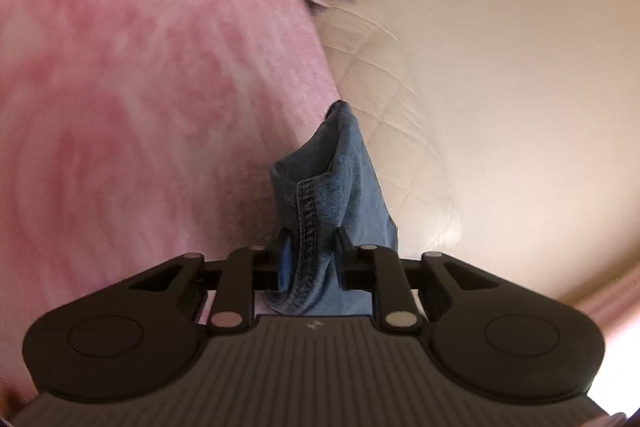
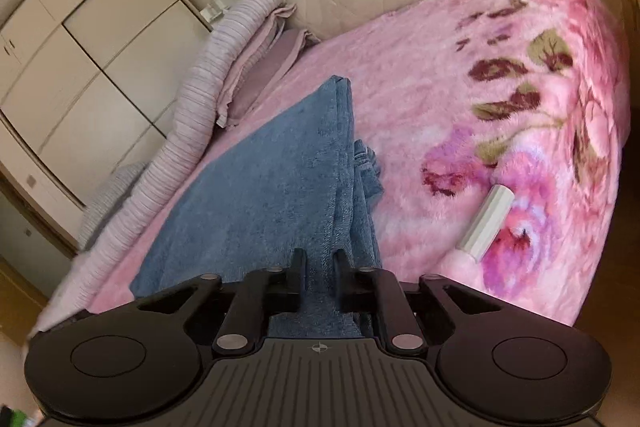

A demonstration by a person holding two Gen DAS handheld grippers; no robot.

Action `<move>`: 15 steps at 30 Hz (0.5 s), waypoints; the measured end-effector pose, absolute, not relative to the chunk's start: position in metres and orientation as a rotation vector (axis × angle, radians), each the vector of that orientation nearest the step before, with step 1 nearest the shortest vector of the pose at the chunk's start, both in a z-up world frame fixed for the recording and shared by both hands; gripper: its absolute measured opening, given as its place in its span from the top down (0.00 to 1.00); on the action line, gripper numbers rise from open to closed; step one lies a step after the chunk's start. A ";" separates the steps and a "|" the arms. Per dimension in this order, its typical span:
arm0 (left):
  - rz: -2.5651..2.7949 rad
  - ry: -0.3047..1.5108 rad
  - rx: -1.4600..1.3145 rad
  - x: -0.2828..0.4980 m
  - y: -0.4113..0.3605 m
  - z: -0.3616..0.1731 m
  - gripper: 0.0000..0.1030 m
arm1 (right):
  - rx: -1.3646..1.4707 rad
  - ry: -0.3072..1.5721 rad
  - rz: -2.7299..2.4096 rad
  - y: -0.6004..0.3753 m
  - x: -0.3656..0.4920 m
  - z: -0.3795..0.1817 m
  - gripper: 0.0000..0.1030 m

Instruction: Fold clothes

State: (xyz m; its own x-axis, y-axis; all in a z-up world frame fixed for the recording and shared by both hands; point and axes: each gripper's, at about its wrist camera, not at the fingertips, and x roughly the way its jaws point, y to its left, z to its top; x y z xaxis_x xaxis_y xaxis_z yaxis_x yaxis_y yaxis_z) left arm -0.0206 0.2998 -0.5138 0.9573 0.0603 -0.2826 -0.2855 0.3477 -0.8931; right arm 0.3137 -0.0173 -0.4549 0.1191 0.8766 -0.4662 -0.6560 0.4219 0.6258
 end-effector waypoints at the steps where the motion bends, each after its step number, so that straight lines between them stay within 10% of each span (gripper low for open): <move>1: 0.215 0.231 -1.163 -0.018 0.303 -0.511 0.85 | 0.307 0.913 1.149 -0.019 0.318 -0.454 0.92; 11: 0.266 0.388 -1.039 -0.013 0.312 -0.506 0.83 | 0.366 1.004 1.071 -0.023 0.320 -0.471 0.92; 15: 0.328 0.359 -1.005 -0.027 0.302 -0.482 0.86 | 0.268 0.940 1.018 -0.024 0.312 -0.451 0.75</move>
